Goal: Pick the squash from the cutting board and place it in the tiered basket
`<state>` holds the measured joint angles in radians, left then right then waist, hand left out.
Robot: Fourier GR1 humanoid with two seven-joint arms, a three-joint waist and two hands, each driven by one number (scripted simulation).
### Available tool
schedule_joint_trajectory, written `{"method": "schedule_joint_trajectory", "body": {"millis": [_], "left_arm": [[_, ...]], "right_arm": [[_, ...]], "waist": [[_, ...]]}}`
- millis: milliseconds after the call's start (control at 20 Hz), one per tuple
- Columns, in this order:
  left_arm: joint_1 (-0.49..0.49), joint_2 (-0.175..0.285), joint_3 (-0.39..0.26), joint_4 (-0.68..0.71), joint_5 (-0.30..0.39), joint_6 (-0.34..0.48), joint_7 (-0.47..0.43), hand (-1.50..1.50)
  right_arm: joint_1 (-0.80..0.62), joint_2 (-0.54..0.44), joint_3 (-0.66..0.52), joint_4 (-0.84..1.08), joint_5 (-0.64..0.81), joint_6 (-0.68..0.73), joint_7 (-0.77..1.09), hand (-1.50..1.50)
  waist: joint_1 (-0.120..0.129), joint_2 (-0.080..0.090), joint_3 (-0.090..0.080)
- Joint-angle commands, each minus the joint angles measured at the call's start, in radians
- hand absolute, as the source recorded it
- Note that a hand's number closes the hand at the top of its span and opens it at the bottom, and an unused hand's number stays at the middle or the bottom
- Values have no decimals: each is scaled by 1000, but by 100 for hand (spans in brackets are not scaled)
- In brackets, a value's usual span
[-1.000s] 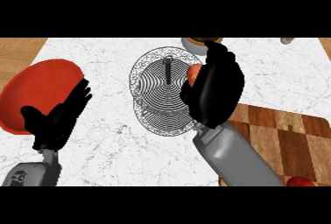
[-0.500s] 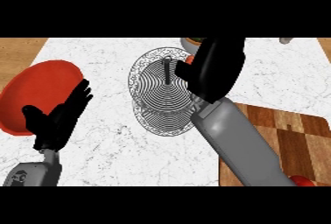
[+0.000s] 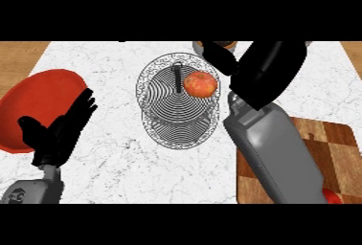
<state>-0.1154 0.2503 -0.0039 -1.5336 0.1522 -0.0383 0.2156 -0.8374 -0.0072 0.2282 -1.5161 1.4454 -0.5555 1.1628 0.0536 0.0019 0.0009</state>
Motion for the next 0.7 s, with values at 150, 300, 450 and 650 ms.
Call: {"method": "schedule_joint_trajectory", "body": {"millis": [150, 300, 450, 650], "left_arm": [[38, 8, 24, 6, -1, 5, -15, 0], [80, 26, 48, -10, 17, -14, -36, 0], [56, 18, 48, 15, -3, 11, -23, 0], [50, 13, 60, 16, 12, 8, -22, 0]], "right_arm": [[54, 7, -30, -167, 157, -167, 260, -150], [203, 7, -61, -317, 183, -154, 240, -150], [241, 7, -7, -493, 240, -34, 283, -150], [375, 7, 55, -735, 280, 86, 256, -150]], "waist": [[-38, -11, -1], [-60, -16, 0], [-80, -20, -2], [-87, -18, -2]]}}
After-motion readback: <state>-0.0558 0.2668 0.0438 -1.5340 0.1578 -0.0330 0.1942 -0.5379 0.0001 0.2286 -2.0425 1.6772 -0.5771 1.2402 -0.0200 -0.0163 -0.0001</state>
